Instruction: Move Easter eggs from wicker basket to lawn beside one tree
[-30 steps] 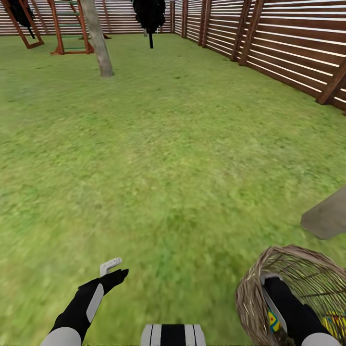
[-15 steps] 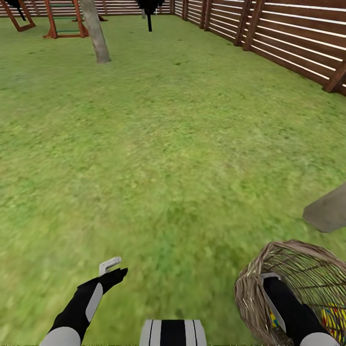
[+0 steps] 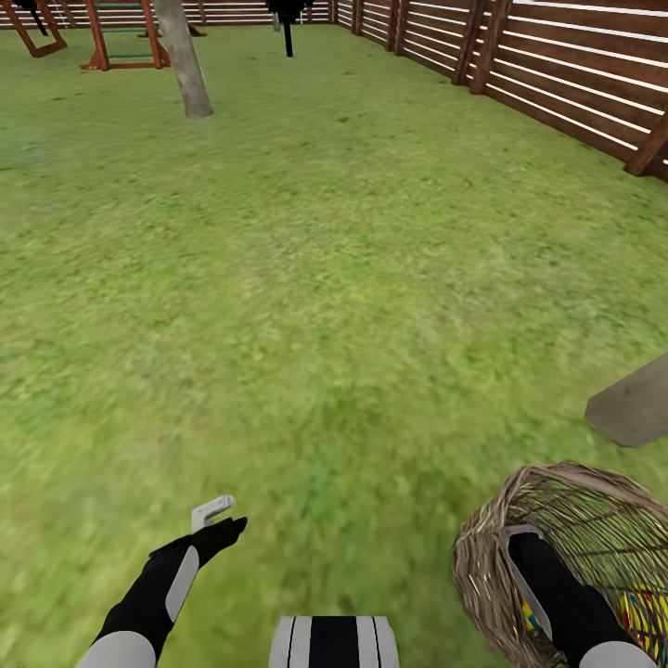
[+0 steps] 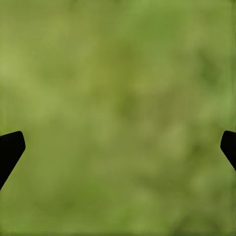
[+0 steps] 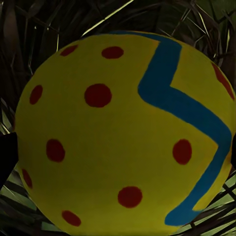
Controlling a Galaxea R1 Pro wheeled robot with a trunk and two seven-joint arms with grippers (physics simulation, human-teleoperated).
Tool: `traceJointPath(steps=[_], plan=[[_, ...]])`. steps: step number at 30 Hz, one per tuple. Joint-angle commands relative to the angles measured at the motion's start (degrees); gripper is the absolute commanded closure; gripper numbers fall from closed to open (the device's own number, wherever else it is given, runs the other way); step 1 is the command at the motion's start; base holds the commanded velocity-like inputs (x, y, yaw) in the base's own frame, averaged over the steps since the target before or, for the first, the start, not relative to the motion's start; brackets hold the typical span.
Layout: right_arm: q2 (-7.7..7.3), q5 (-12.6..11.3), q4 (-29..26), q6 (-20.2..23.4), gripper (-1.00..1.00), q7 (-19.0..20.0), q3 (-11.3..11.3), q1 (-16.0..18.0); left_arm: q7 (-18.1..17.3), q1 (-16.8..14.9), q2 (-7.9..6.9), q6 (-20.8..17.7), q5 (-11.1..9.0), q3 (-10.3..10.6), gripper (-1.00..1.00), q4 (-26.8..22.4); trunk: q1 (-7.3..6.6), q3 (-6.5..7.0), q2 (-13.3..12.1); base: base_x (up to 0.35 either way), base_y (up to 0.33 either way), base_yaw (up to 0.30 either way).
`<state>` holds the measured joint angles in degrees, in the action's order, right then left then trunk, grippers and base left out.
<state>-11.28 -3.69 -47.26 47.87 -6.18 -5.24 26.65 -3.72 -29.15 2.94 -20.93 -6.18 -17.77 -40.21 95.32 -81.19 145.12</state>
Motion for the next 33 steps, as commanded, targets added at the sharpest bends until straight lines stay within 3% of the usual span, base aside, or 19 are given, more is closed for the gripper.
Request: traceJointPath(steps=[1, 33], plan=[[-0.06, -0.62, 0.68, 0.21, 1.0, -0.5, -0.28, -0.02, -0.24, -0.03, 0.1, -0.42, -0.38, -0.33, -1.0, -0.11, 0.0, -0.05, 0.01, 0.0, 0.0, 0.0], [-0.06, -0.53, 1.46, 0.05, 1.0, -0.42, -0.49, -0.03, -0.58, -0.03, 0.14, -0.5, -0.33, -0.24, -1.0, 0.18, 0.0, -0.05, 0.01, 0.0, 0.0, 0.0]])
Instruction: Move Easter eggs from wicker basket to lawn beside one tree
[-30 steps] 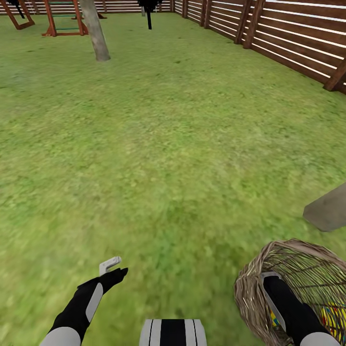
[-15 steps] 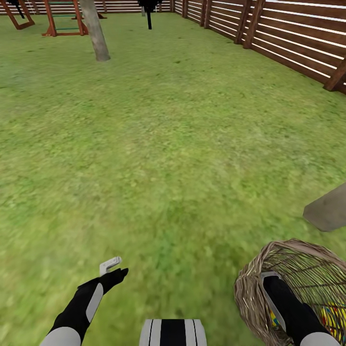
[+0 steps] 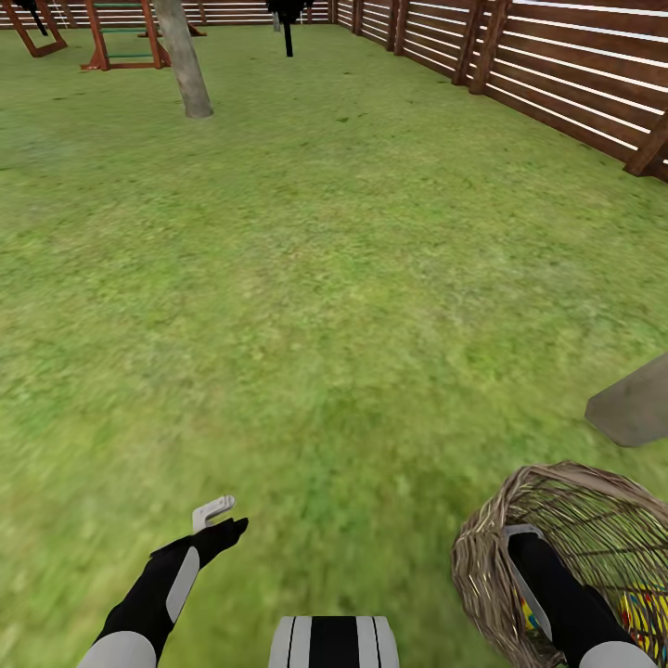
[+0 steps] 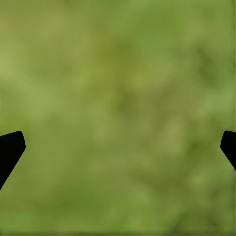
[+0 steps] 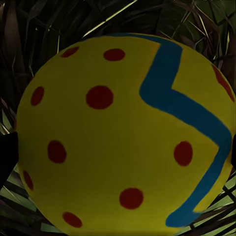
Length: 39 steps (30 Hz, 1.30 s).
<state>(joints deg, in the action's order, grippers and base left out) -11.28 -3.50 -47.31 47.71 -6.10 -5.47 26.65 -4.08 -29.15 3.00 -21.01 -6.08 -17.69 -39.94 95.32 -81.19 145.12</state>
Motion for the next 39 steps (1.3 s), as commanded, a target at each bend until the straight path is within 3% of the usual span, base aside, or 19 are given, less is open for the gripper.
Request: traceJointPath(steps=[1, 12, 18, 39], plan=[[-0.05, -0.72, 1.52, 0.2, 1.0, -0.49, -0.25, -0.02, -0.23, -0.03, 0.09, -0.41, -0.42, -0.33, -1.0, -0.07, 0.0, -0.05, 0.01, 0.0, 0.0, 0.0], [-0.9, -0.9, 1.25, -0.5, 1.0, -0.1, -0.04, -0.02, -0.23, -0.03, 0.09, -0.44, -0.33, -0.33, -1.0, 0.03, 0.0, -0.05, 0.01, 0.0, 0.0, 0.0], [-0.44, -0.75, 1.51, -0.86, 1.0, -0.14, -0.17, -0.02, -0.32, -0.03, 0.08, -0.43, -0.37, -0.33, -1.0, 0.04, 0.0, -0.05, 0.01, 0.0, 0.0, 0.0], [-0.74, -0.81, 1.79, -0.86, 1.0, -0.3, -0.05, -0.03, 0.12, -0.03, 0.17, -0.53, -0.22, -0.24, -1.0, 0.21, -0.54, 4.61, -0.27, -0.084, 0.0, 0.0]])
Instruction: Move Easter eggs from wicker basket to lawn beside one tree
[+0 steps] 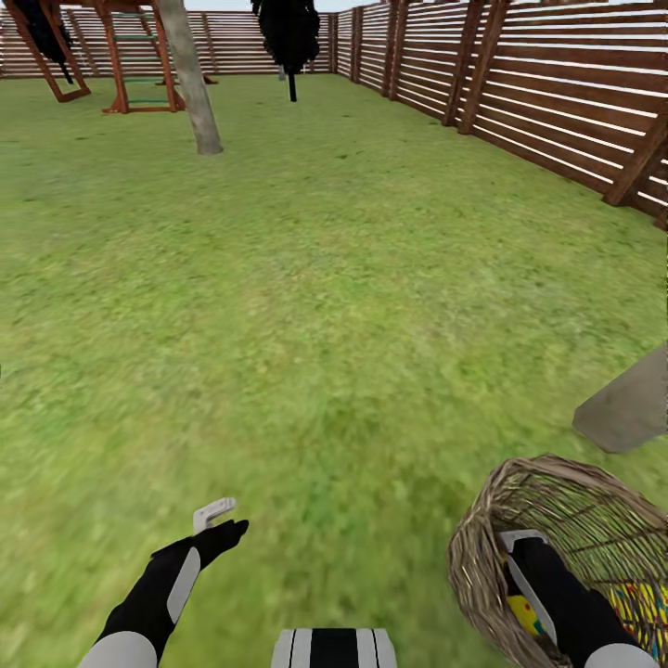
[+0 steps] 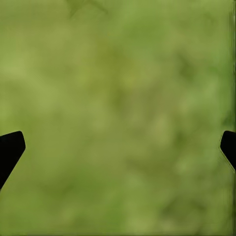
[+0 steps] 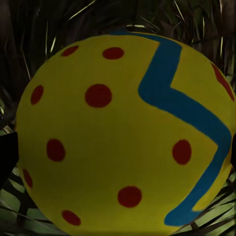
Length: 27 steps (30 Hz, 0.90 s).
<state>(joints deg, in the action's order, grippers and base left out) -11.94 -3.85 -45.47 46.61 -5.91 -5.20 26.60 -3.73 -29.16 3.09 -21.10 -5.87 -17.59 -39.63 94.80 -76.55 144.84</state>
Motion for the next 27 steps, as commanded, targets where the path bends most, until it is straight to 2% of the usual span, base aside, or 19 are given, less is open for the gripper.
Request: traceJointPath(steps=[1, 9, 27], plan=[[-0.09, -0.46, -0.06, 0.24, 1.0, -0.4, -0.32, 0.03, -0.22, -0.02, 0.16, -0.43, -0.44, -0.36, -1.0, -0.1, -0.03, 0.19, 0.0, 0.0, 0.0, 0.0], [-0.02, -0.39, 0.11, 0.24, 1.0, -0.53, -0.33, 0.04, -0.19, -0.02, 0.93, -0.4, -0.37, -0.35, -1.0, -0.08, -0.24, 1.96, -0.11, 0.0, 0.0, -0.15], [0.07, -0.46, 1.33, 0.22, 1.0, -0.45, -0.33, 0.04, -0.13, -0.02, 0.88, -0.43, -0.37, -0.43, -1.0, -0.07, -0.7, 5.95, -0.35, 0.0, 0.0, -0.012]])
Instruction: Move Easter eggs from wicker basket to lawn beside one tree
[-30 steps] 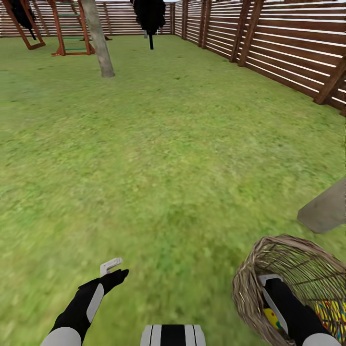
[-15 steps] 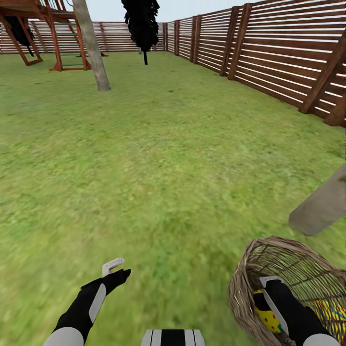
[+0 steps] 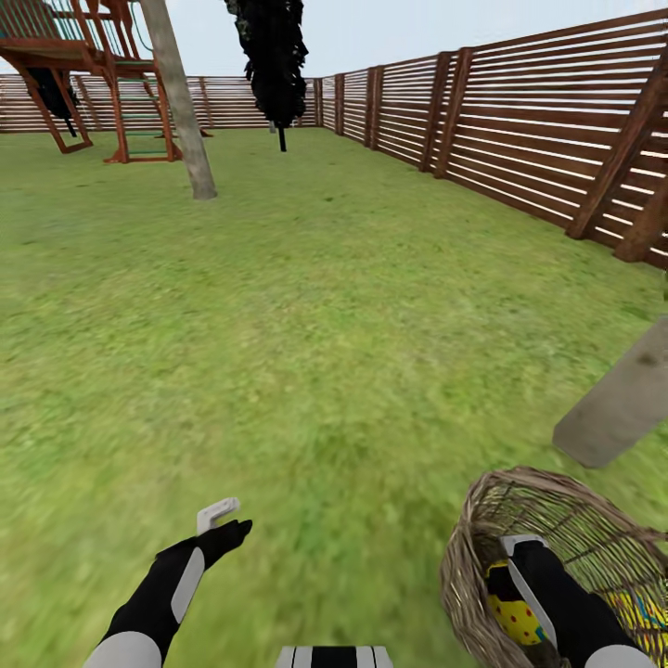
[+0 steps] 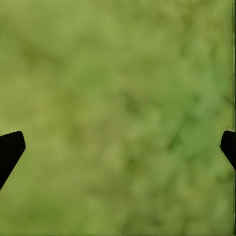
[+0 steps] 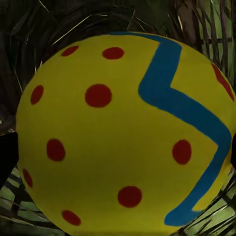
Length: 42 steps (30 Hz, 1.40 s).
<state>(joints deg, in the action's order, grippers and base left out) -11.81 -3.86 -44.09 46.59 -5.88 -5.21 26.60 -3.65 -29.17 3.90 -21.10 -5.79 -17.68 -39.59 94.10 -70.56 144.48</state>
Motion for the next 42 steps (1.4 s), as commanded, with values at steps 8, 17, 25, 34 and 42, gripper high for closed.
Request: traceJointPath(steps=[8, 17, 25, 34, 42], plan=[[0.1, -0.46, 0.94, 0.25, 1.0, -0.6, -0.31, 0.03, -0.22, -0.01, 0.14, -0.43, -0.45, -0.27, -1.0, 0.16, -0.21, 1.73, -0.09, 0.0, 0.0, -0.196], [0.2, -0.44, 0.94, 0.24, 1.0, -0.69, -0.33, 0.03, -0.26, 0.0, 0.14, -0.43, -0.45, -0.26, -1.0, 0.27, -0.45, 3.73, -0.21, 0.0, 0.0, -0.003], [0.21, -0.44, 1.02, 0.21, 1.0, -0.61, -0.33, 0.03, -0.31, -0.01, 0.14, -0.43, -0.45, -0.25, -1.0, 0.48, -0.65, 5.56, -0.32, 0.0, 0.0, -0.031], [0.29, -0.43, 1.11, 0.25, 1.0, -0.62, -0.33, 0.03, -0.43, -0.01, 0.49, -0.43, -0.45, -0.25, -1.0, 0.55, -0.88, 7.77, -0.44, 0.0, 0.001, -0.11], [0.38, -0.35, 1.2, 0.21, 1.0, -0.69, -0.33, 0.02, -0.56, -0.01, 0.49, -0.39, -0.45, -0.25, -1.0, 0.57, -1.09, 9.54, -0.55, 0.0, 0.066, 0.0]])
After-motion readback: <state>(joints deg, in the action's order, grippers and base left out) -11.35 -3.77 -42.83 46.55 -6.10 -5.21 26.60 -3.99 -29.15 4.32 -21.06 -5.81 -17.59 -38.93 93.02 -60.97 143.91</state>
